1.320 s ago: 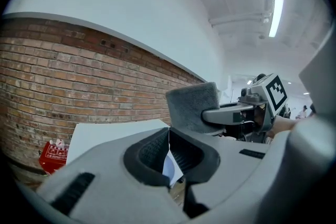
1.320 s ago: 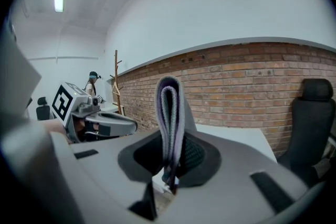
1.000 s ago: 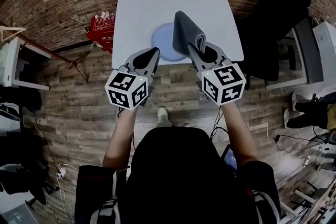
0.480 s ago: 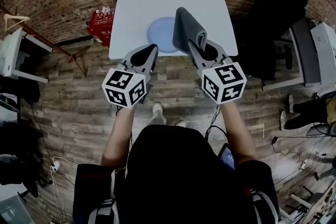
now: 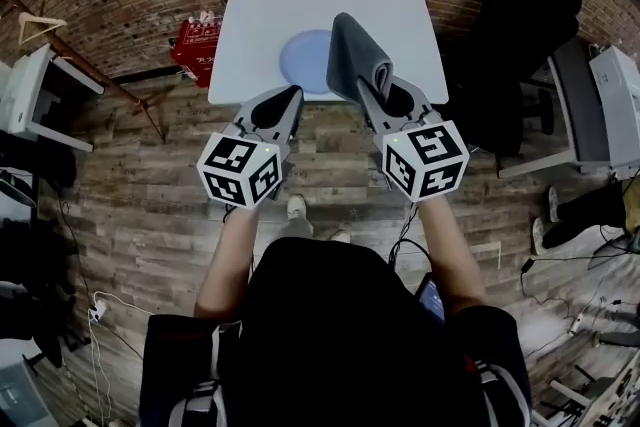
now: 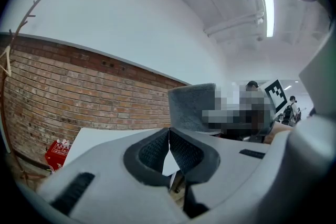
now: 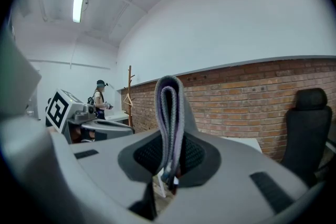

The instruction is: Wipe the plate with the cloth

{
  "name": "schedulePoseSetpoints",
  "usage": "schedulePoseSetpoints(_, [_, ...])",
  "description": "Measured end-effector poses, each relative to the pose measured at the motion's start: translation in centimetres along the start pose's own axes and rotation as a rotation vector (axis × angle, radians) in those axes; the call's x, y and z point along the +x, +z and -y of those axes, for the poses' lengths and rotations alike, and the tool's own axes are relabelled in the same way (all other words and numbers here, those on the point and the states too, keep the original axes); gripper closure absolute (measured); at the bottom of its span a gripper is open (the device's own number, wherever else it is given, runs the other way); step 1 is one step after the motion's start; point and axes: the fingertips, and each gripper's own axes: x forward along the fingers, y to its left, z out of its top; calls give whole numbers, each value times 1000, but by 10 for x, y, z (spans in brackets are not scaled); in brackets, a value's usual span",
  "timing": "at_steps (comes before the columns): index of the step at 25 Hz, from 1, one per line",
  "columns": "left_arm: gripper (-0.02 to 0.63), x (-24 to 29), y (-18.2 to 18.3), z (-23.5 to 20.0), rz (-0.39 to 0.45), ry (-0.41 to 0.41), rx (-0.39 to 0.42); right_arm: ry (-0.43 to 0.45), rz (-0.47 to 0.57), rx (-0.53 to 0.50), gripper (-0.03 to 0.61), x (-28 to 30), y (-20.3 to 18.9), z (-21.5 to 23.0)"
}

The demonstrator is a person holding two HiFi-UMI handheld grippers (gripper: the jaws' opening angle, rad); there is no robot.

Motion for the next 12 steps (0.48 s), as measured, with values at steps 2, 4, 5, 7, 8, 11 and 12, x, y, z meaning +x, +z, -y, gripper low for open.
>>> schedulePoseSetpoints(2, [592, -5, -1, 3, 2, 9, 0, 7, 4, -3, 526, -4, -1, -3])
schedulePoseSetpoints(4, [592, -10, -3, 4, 5, 16, -1, 16, 5, -3, 526, -7, -2, -7])
schedulePoseSetpoints(5, [592, -12, -4, 5, 5, 20, -2, 20, 6, -2, 526, -9, -3, -9])
schedulePoseSetpoints(7, [592, -15, -7, 6, 3, 26, -3, 25, 5, 3, 526, -11, -5, -11])
schedulePoseSetpoints(8, [592, -16, -9, 6, 2, 28, -4, 24, 2, 5, 525, -12, -6, -11])
schedulePoseSetpoints(11, [592, -17, -10, 10, 2, 27, -6, 19, -2, 4, 526, -16, -7, -9])
schedulePoseSetpoints(12, [592, -17, -10, 12, 0, 25, -5, 21, 0, 3, 526, -17, -6, -9])
